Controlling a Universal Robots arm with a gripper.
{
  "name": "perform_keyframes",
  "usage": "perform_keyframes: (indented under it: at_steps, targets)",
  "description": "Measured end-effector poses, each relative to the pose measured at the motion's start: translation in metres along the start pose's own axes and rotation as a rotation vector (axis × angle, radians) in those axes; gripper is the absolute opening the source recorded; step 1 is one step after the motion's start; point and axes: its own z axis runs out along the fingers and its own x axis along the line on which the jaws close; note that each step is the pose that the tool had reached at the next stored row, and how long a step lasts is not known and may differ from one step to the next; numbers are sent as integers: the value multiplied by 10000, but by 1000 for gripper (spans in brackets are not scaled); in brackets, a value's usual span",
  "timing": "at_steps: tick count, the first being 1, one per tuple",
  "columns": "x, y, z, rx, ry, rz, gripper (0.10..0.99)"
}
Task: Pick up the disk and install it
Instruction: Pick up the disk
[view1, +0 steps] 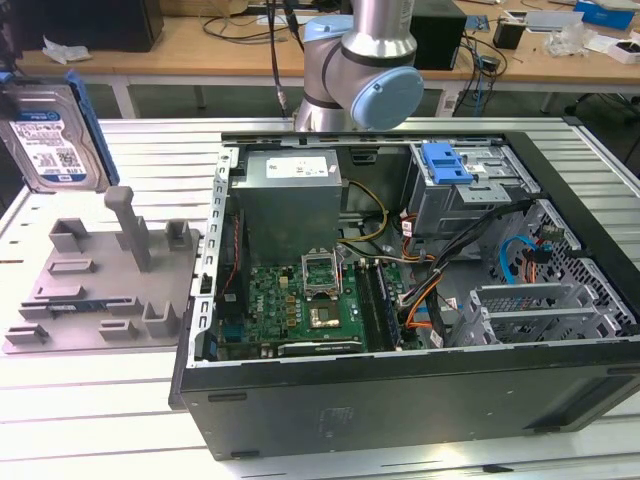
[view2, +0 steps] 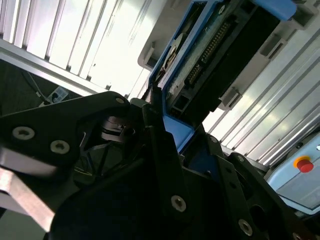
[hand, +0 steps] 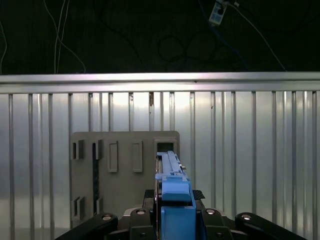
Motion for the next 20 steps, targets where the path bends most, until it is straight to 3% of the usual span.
perform_keyframes:
  at_steps: [9,20]
  targets:
    - [4,3,-182,0,0,0,365]
    - [15,7,-484,2,0,0,365]
